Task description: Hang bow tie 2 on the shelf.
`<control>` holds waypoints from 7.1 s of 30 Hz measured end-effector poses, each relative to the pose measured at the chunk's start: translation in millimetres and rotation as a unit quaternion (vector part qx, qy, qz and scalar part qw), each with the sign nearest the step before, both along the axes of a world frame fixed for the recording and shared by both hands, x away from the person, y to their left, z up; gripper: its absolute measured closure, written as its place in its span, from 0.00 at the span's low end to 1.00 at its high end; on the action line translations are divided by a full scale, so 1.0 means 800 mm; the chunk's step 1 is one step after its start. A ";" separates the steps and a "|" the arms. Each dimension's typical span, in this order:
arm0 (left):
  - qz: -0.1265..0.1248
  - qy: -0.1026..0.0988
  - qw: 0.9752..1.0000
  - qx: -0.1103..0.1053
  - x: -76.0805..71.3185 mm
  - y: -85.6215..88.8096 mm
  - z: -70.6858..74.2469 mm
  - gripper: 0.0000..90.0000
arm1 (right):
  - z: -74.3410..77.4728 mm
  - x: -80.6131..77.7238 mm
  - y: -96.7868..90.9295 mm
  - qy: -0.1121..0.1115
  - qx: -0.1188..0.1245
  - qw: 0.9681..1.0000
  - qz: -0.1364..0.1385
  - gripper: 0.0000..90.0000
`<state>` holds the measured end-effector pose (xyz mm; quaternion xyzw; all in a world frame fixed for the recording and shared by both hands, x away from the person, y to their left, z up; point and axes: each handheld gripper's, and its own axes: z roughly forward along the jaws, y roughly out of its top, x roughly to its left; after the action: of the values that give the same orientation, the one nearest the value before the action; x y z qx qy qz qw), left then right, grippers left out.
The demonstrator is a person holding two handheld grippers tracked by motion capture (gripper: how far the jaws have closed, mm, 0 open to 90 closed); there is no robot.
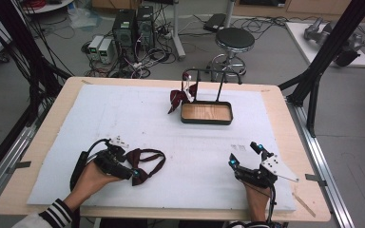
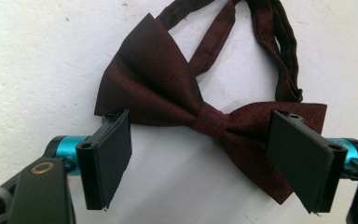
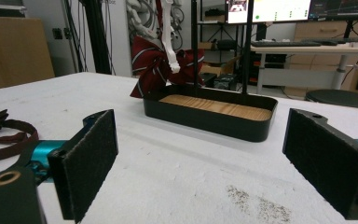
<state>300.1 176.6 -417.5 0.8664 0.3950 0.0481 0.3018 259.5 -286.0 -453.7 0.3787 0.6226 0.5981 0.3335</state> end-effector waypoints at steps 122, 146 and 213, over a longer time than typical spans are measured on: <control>0.028 0.004 1.000 0.013 0.012 -0.023 -0.006 0.69 | 0.000 0.000 0.000 0.001 0.000 1.000 0.001 0.10; 0.012 -0.022 1.000 0.007 0.006 -0.025 -0.001 0.85 | 0.000 0.000 0.000 0.001 0.000 1.000 0.000 0.10; -0.058 -0.203 0.967 -0.143 0.066 -0.107 0.113 0.85 | 0.000 0.000 -0.001 0.002 0.003 1.000 0.000 0.10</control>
<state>353.0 90.7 -327.5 0.8076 0.2773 0.1481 0.4989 259.8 -286.7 -453.7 0.3808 0.6219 0.5990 0.3308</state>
